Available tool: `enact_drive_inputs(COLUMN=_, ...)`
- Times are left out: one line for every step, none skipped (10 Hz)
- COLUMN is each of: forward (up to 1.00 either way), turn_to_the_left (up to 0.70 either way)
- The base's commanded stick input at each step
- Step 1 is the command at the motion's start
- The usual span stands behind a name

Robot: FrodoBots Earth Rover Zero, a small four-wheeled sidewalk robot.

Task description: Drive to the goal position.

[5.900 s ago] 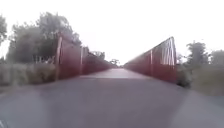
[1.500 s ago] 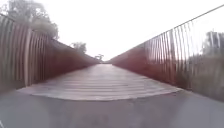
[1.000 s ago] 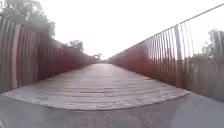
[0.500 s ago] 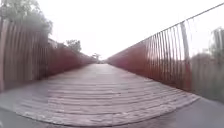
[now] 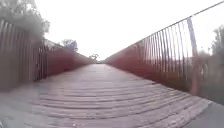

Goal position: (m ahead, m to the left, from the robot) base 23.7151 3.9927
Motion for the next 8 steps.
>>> enact_drive_inputs(forward=0.7, turn_to_the_left=-0.14)
enact_drive_inputs(forward=0.7, turn_to_the_left=-0.14)
enact_drive_inputs(forward=0.7, turn_to_the_left=-0.14)
enact_drive_inputs(forward=0.7, turn_to_the_left=-0.14)
enact_drive_inputs(forward=0.7, turn_to_the_left=-0.13)
enact_drive_inputs(forward=0.7, turn_to_the_left=-0.07)
enact_drive_inputs(forward=0.7, turn_to_the_left=-0.02)
enact_drive_inputs(forward=0.7, turn_to_the_left=0.0)
